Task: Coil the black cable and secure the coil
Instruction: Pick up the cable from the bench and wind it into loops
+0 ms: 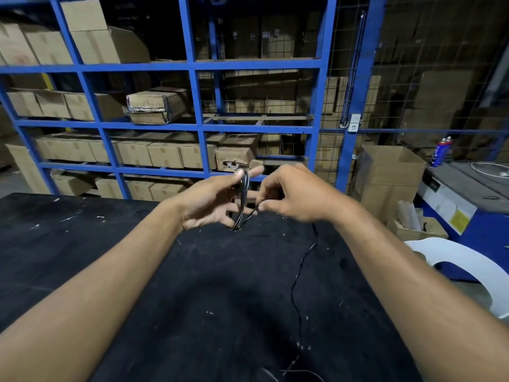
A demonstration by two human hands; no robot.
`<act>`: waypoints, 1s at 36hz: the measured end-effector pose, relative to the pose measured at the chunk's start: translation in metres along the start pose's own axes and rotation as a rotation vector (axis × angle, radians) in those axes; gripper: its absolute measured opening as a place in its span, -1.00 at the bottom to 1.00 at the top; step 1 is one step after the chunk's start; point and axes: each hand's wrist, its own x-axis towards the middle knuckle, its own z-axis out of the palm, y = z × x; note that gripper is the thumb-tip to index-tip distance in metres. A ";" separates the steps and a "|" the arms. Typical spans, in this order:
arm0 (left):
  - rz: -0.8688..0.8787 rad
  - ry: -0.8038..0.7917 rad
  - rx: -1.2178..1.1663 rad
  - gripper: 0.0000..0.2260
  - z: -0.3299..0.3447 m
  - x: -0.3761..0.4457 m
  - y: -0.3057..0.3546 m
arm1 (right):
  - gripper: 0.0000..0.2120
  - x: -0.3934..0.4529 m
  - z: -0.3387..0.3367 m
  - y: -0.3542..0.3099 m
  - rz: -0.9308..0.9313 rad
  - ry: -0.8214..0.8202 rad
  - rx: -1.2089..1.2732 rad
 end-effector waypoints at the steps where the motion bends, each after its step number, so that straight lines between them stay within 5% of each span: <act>1: -0.025 0.009 0.019 -0.63 0.004 -0.001 0.000 | -0.96 0.001 -0.004 0.001 0.000 -0.012 -0.010; 10: -0.211 -0.044 0.260 -0.52 0.014 -0.003 0.011 | -0.93 0.010 -0.023 0.015 -0.085 0.000 0.149; 19: -0.303 -0.527 0.062 -0.51 0.016 -0.008 0.010 | -0.73 0.009 -0.027 0.043 -0.186 -0.041 0.630; 24: -0.159 -0.726 -0.135 -0.53 0.023 -0.001 -0.004 | -0.91 0.009 0.001 0.060 -0.130 -0.044 1.034; 28: -0.014 -0.676 -0.270 -0.53 0.033 0.005 -0.007 | -0.86 0.005 0.037 0.066 0.015 0.033 1.247; 36: 0.136 -0.408 -0.401 -0.53 0.026 0.011 0.007 | -0.75 -0.021 0.101 0.045 0.289 0.034 1.280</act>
